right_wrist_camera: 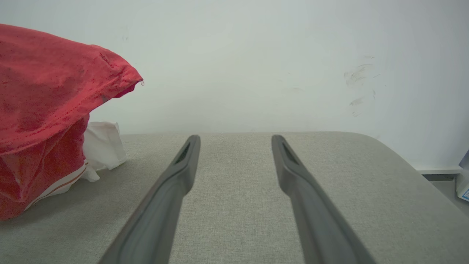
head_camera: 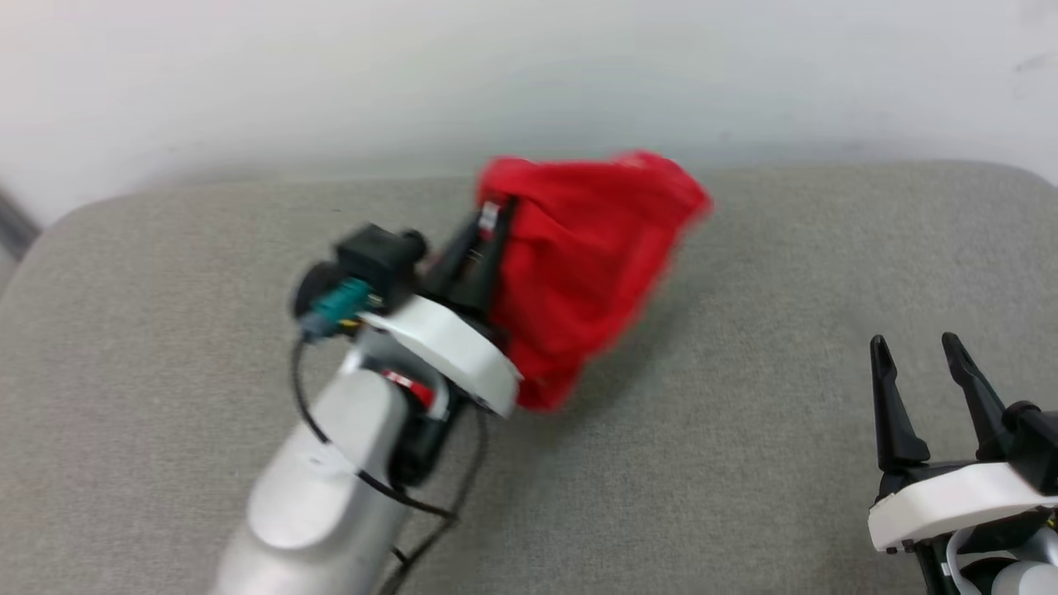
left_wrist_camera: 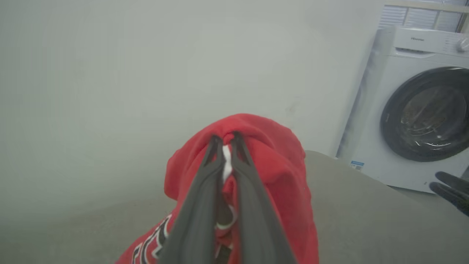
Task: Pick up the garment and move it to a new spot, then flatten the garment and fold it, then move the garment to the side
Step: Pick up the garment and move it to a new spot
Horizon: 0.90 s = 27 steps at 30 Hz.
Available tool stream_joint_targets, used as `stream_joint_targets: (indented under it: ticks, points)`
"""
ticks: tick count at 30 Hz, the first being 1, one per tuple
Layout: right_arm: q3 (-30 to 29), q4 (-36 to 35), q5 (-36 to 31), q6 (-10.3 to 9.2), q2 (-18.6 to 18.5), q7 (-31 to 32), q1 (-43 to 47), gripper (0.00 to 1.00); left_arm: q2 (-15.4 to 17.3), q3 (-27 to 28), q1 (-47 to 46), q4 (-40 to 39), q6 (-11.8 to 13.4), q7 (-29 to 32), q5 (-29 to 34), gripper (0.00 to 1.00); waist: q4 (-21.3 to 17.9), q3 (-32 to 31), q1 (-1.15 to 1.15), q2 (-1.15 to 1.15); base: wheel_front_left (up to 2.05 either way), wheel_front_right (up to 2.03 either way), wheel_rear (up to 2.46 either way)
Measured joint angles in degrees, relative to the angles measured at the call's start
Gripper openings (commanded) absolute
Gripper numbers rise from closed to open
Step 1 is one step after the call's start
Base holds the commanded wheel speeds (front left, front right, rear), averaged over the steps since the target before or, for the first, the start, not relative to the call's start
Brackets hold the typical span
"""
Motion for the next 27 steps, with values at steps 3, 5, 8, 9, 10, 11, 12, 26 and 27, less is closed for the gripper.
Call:
stream_joint_targets:
  ticks: [3, 5, 8, 9, 10, 11, 12, 26, 27]
  points:
    - [0.08, -0.91, 0.00, -0.01, 0.01, 0.16, -0.31, 1.00, -2.35, -4.35, 2.12, -1.41, -0.93, 1.86, -0.05, 0.00, -0.99, 2.05, 0.00, 0.00, 0.00, 0.00, 0.00]
    - [0.19, -1.34, 0.07, 0.00, 0.01, 0.13, -0.84, 1.00, -3.28, -7.80, 3.88, -1.42, -1.68, 3.20, 0.22, 0.00, -1.58, 3.68, 0.01, 0.00, 0.00, 0.00, 0.00]
    - [0.33, -1.48, 0.42, 0.00, 0.00, -0.26, -1.97, 1.00, -3.93, -13.35, 6.48, 0.05, -2.72, 5.08, 0.73, 0.00, -2.42, 6.36, 0.01, 0.00, 0.00, 0.00, 0.00]
    - [0.41, -1.48, 0.54, 0.00, 0.02, -0.40, -2.39, 1.00, -3.94, -15.10, 7.31, 0.76, -2.94, 5.56, 0.76, 0.00, -2.70, 7.27, 0.01, 0.00, 0.00, 0.00, 0.00]
    - [0.38, -1.41, 0.63, 0.00, 0.00, -0.70, -2.74, 1.00, -3.85, -16.59, 7.91, 1.31, -3.02, 5.73, 1.20, 0.00, -2.96, 8.15, 0.01, 0.00, 0.00, 0.00, 0.00]
    - [0.33, -1.22, 0.75, 0.00, 0.01, -0.93, -3.11, 1.00, -3.67, -17.97, 8.34, 1.87, -3.30, 5.92, 1.42, 0.00, -3.20, 8.97, 0.01, 0.00, 0.00, 0.00, 0.00]
    - [0.37, -0.99, 0.78, 0.00, 0.02, -1.19, -3.39, 1.00, -3.44, -19.30, 8.72, 2.40, -3.41, 6.00, 1.51, 0.00, -3.43, 9.73, 0.02, 0.00, 0.00, 0.00, 0.00]
    - [0.33, 2.96, 0.90, 0.00, 0.01, -2.18, -3.76, 1.00, -2.46, -22.81, 6.91, 0.31, -2.33, -2.94, 2.71, 1.00, -2.99, 6.63, 0.02, 0.00, 0.00, 0.00, 0.00]
    - [0.44, 3.10, 0.90, 0.00, 0.01, -2.00, -3.35, 1.00, -2.34, -22.03, 6.91, -0.48, -1.72, -3.48, 2.82, 1.00, -2.85, 5.82, 0.02, 0.00, 0.00, 0.00, 0.00]
